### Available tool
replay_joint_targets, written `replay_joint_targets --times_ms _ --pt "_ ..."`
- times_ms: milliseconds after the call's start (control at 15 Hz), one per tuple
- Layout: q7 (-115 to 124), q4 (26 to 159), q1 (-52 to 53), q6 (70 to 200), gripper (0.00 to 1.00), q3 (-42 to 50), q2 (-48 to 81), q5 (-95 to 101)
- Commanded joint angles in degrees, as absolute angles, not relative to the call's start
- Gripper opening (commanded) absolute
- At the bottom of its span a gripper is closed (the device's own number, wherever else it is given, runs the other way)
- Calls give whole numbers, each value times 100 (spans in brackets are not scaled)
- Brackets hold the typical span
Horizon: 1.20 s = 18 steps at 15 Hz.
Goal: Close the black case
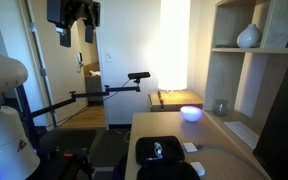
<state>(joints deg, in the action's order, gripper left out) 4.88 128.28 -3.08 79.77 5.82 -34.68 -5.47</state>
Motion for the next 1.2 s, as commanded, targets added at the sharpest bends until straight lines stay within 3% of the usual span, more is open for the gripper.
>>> replay_joint_targets --times_ms 0,533,1133 --pt "439 12811 -417 7958 100 506 -3454 -580" --pt "308 12667 -410 8199 100 547 -3301 -538" --pt "-169 11506 -281 9194 100 556 -2242 -576"
